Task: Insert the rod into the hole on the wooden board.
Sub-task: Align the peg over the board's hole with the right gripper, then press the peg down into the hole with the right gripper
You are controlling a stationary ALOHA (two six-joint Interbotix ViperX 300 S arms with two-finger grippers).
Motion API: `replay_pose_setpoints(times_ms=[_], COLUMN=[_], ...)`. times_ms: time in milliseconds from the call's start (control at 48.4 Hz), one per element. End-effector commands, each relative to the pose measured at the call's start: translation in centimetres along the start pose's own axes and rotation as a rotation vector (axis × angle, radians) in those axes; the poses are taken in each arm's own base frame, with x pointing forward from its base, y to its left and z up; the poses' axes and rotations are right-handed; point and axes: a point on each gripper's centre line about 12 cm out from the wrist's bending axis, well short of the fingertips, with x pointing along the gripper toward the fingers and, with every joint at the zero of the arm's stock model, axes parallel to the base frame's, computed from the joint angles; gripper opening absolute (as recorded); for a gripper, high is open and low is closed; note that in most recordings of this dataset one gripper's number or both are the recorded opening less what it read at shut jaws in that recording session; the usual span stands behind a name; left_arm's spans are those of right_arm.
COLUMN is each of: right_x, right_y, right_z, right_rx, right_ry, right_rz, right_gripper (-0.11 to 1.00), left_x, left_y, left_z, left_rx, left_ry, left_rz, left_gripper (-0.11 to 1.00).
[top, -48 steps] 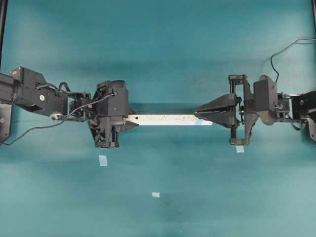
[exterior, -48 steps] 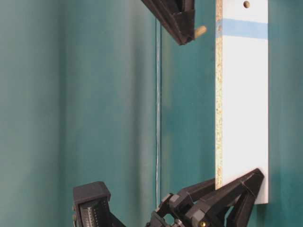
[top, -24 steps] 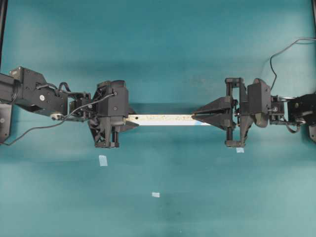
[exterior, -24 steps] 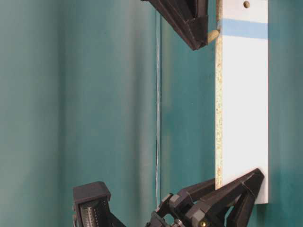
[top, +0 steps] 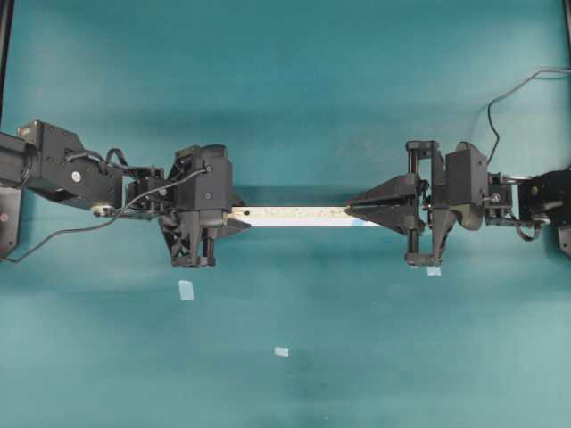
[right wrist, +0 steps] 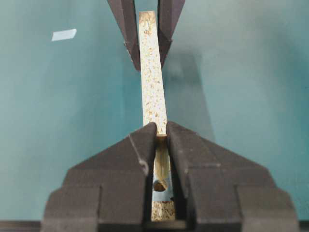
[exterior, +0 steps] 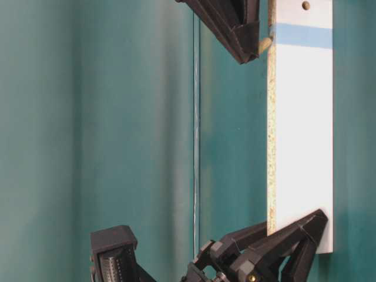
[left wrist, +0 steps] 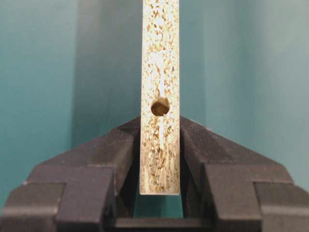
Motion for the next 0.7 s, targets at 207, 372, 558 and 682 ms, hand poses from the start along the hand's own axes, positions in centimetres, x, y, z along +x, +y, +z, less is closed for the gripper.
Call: replay_pose_setpoints(times_ms=[207, 372, 558, 682], right_x=[-0.63, -0.73, -0.45, -0.41], right_y=[0.10, 0.09, 0.09, 0.09], right_z=[0.49, 0.45, 0.26, 0.15], right_rx=[0.002, 0.003, 0.008, 0.009], right_ry=[-0.014, -0.005, 0.023, 0.034], right_rz=[0.002, 0.000, -0.004, -0.005], right_gripper=[0.09, 0.09, 0.09, 0.09], left_x=[-0.21, -0.19, -0.18, -0.17], left_y=[0.00, 0.00, 0.00, 0.00], left_z=[0.77, 0.90, 1.02, 1.03], left_rx=[0.004, 0.004, 0.003, 0.001], left_ry=[-0.022, -0.025, -0.028, -0.025], left_rz=[-0.001, -0.001, -0.001, -0.001], left_gripper=[0.32, 0.32, 0.32, 0.32])
